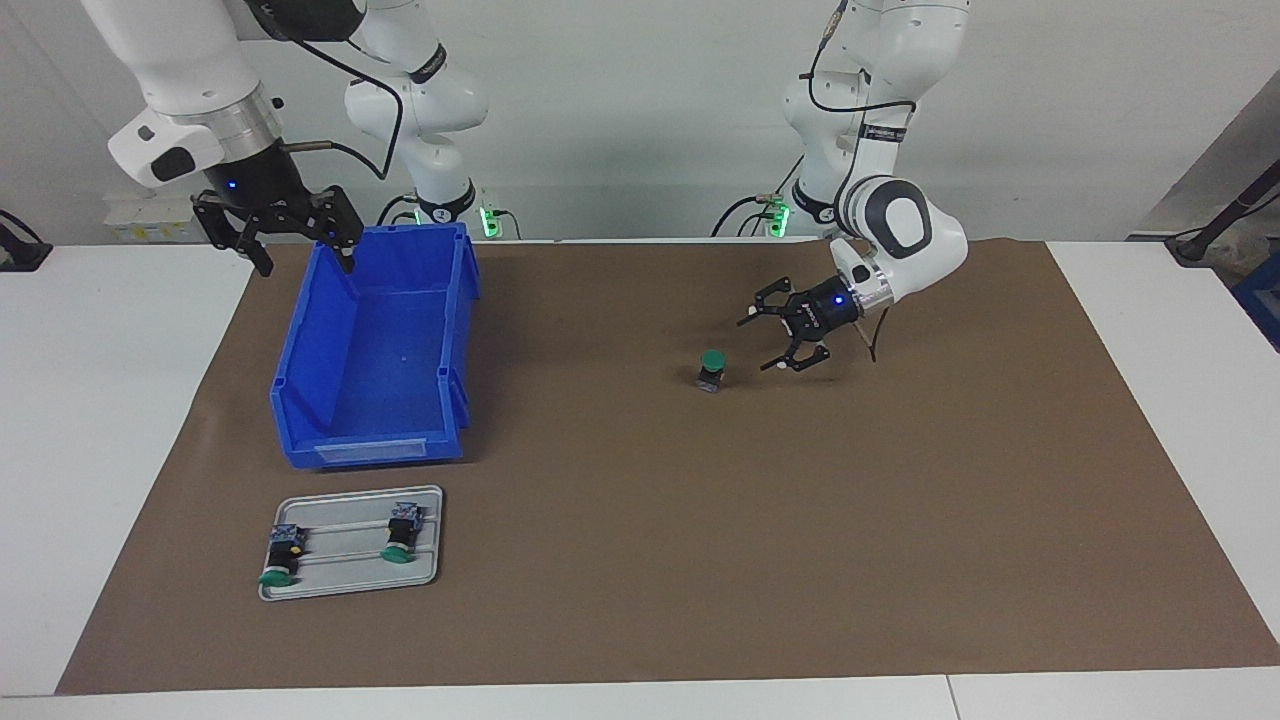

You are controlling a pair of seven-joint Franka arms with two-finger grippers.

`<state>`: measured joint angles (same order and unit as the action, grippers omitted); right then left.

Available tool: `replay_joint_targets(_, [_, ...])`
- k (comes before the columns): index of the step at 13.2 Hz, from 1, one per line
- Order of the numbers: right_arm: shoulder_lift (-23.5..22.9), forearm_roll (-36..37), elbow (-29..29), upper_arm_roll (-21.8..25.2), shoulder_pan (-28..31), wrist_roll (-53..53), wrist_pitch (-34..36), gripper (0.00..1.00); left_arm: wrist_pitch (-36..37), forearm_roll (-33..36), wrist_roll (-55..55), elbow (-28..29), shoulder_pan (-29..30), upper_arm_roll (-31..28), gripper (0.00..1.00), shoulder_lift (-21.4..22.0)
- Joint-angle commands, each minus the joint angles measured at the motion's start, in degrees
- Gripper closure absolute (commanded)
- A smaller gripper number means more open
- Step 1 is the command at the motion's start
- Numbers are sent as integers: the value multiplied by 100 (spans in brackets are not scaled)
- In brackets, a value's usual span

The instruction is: Place and press button with both arms

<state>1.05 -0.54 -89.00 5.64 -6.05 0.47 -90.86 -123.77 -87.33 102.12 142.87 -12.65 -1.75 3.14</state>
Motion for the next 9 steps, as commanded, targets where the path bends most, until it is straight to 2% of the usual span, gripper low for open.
replay_joint_targets(1, [149, -25, -170, -28, 33, 15, -20, 1, -77, 1195, -1610, -337, 131, 26, 18, 257])
replay_joint_targets(7, [158, -25, -144, 34, 95, 41, -20, 1, 160, 4194, -5443, -1567, 166, 35, 19, 389])
replay_joint_targets(9, [158, -25, -144, 34, 95, 50, -55, 1, 327, 5063, -6603, -2059, 113, 105, 23, 389])
